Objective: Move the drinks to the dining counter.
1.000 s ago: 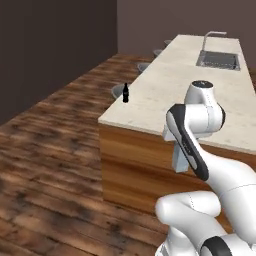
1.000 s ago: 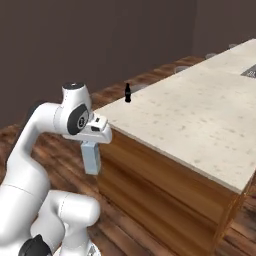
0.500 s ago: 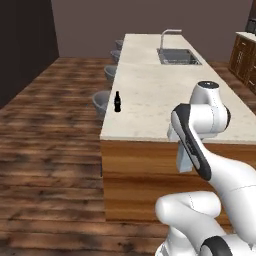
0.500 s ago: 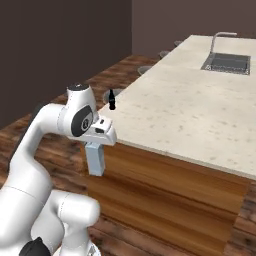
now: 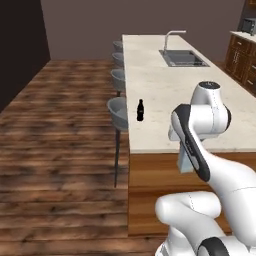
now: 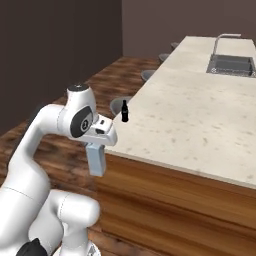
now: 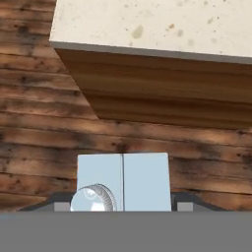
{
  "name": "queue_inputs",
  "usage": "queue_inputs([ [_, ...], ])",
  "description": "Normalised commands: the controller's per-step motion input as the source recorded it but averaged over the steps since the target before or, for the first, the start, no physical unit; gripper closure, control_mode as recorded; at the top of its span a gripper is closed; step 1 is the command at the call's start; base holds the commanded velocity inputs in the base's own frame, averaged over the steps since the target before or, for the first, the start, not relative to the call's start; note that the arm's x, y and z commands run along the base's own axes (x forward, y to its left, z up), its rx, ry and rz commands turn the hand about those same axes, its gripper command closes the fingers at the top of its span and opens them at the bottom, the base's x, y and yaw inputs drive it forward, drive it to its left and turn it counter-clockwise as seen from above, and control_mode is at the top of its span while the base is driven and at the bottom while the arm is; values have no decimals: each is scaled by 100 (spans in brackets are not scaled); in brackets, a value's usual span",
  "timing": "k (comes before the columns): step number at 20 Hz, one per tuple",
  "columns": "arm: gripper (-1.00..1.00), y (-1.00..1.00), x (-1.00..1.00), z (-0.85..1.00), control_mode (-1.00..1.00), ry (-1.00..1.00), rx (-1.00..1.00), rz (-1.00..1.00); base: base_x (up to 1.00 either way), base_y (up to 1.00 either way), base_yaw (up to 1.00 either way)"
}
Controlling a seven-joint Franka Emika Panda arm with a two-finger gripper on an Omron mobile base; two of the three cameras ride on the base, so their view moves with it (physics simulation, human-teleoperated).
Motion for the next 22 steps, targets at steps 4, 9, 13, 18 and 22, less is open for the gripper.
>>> queue_inputs([
  [4, 100, 0, 0, 0, 100, 0, 0, 0, 73, 0, -36],
  [9, 100, 0, 0, 0, 100, 0, 0, 0, 66, 2, -39],
  [13, 100, 0, 0, 0, 100, 0, 0, 0, 25, 31, -33],
  [18, 100, 0, 0, 0, 100, 0, 0, 0, 11, 63, -4],
  [22, 100, 0, 0, 0, 100, 0, 0, 0, 35, 77, 0],
])
